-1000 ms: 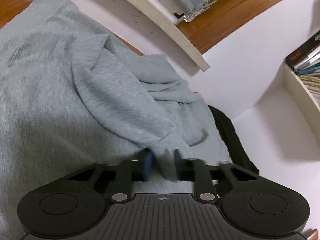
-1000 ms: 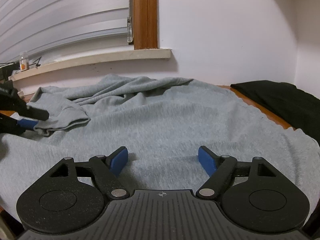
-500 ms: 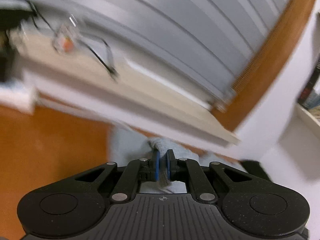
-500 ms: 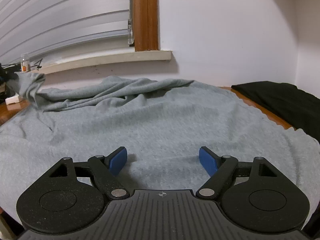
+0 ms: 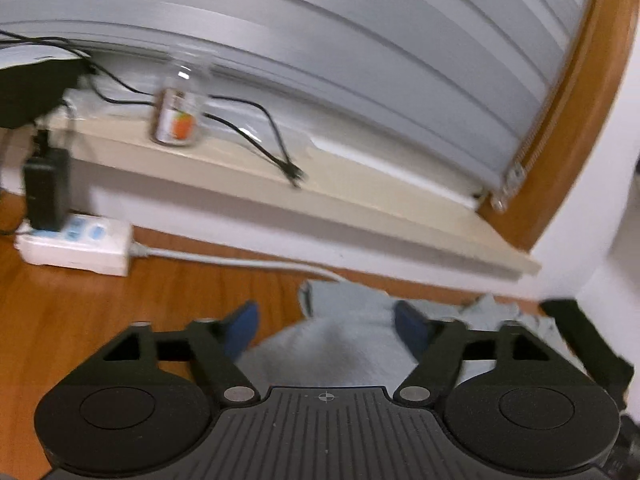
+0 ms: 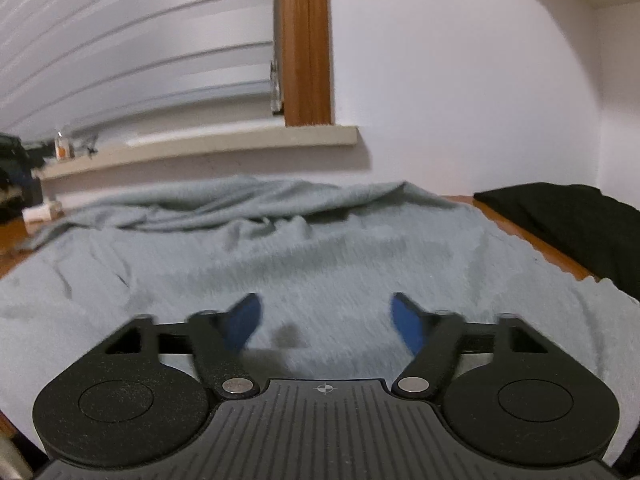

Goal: Fold clothes
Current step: 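Open the left tool and move it back over the sweatshirt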

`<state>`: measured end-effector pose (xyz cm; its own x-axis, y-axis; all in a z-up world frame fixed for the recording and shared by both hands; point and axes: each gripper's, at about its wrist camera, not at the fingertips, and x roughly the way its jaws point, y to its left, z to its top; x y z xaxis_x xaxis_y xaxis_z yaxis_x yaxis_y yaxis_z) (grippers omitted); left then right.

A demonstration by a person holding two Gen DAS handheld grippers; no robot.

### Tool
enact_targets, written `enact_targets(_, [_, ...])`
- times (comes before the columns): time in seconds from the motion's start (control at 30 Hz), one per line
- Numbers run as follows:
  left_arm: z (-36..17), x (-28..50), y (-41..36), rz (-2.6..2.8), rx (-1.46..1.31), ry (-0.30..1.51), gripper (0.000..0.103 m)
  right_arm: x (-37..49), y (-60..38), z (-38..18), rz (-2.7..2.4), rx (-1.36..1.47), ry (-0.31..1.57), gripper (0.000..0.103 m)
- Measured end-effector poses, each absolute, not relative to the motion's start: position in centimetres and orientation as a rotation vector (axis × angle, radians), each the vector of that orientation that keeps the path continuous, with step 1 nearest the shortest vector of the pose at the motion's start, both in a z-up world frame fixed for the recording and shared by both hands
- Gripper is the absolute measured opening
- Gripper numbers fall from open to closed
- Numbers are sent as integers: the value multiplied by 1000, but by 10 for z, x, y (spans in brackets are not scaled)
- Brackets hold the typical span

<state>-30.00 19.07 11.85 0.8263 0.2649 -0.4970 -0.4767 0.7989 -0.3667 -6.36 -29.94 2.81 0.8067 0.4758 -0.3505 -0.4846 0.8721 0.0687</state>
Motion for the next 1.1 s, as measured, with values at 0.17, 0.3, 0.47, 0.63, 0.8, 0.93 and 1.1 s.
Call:
enact_targets(0.17, [105, -266, 161, 355, -406, 458, 103, -60, -295, 41, 546, -9, 335, 26])
enact_targets(0.3, [97, -235, 140, 290, -328, 444, 103, -41, -289, 52, 580, 19, 345, 26])
enact_targets(0.47, [87, -189, 119, 207, -268, 426, 103, 18, -271, 64, 583, 60, 438, 8])
enact_targets(0.63, [81, -139, 93, 126, -115, 418, 103, 77, -253, 76, 585, 101, 532, 8])
enact_targets(0.8, [66, -115, 87, 26, -161, 417, 97, 136, -233, 85, 580, 154, 632, 13])
enact_targets(0.93, [58, -116, 92, -3, -201, 412, 88, 167, -210, 76, 555, 241, 706, 26])
enact_targets(1.1, [55, -119, 98, 1, -213, 415, 93, 182, -182, 66, 538, 255, 758, 39])
